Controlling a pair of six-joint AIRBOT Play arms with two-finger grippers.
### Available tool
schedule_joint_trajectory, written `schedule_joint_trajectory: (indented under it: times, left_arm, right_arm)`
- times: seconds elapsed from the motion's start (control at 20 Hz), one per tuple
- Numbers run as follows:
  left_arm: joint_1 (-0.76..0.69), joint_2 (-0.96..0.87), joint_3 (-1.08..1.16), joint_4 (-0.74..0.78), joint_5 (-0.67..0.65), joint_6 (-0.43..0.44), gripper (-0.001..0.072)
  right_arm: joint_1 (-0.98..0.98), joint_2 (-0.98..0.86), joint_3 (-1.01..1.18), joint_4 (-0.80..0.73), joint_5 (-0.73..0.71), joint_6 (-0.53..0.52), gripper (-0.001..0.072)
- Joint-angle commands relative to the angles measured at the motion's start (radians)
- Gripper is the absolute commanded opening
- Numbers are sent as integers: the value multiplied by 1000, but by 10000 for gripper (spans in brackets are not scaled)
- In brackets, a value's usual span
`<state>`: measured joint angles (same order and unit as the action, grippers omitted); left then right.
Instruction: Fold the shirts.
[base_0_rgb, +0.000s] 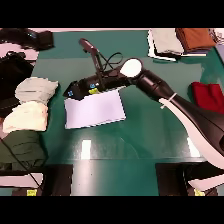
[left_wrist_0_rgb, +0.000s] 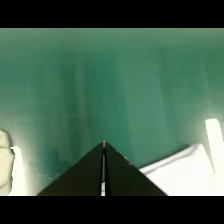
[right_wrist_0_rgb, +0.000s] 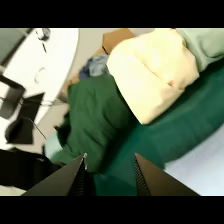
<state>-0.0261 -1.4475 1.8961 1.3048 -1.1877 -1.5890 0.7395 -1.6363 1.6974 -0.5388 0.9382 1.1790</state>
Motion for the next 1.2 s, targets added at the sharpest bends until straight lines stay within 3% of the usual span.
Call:
schedule_joint_trajectory:
  times: [0.0, 0.15, 0.25, 0.3, 0.35, 0.4, 0.6, 0.8, 0.95, 1.0, 1.05, 1.15]
  left_arm:
    - [45, 71, 10, 40, -24, 12, 23]
    - [10, 68, 4, 39, -32, 19, 23]
    - [-30, 63, -5, 39, -25, 21, 23]
    - [-49, 59, -5, 39, -25, 28, 23]
    - [-69, 54, -5, 38, -25, 27, 23]
    - [-91, 48, -5, 38, -25, 27, 23]
    - [-165, 16, -6, 38, -26, 27, 24]
    - [-213, -10, -6, 38, -24, 27, 23]
    - [-224, -16, -6, 25, -24, 27, 23]
    - [-224, -16, -6, 22, -25, 27, 24]
    - [-224, -16, -6, 22, -26, 26, 24]
    - [-224, -16, -6, 22, -29, 26, 23]
  right_arm:
    - [-31, -17, 23, -221, 95, 54, 359]
    - [-173, 74, -166, -412, 126, 142, 359]
    - [-304, 133, -330, -414, 125, 155, 361]
    - [-367, 147, -399, -410, 123, 166, 400]
    - [-431, 150, -460, -381, 126, 166, 548]
    - [-485, 141, -503, -336, 132, 165, 599]
    - [-563, 24, -557, -132, 135, 131, 596]
    - [-479, -99, -556, 131, 97, 31, 594]
    - [-390, -171, -521, 191, 71, 5, 590]
    - [-361, -198, -483, 190, 79, 5, 540]
    - [-337, -217, -442, 178, 77, 4, 439]
    - [-299, -232, -361, 115, 53, -7, 104]
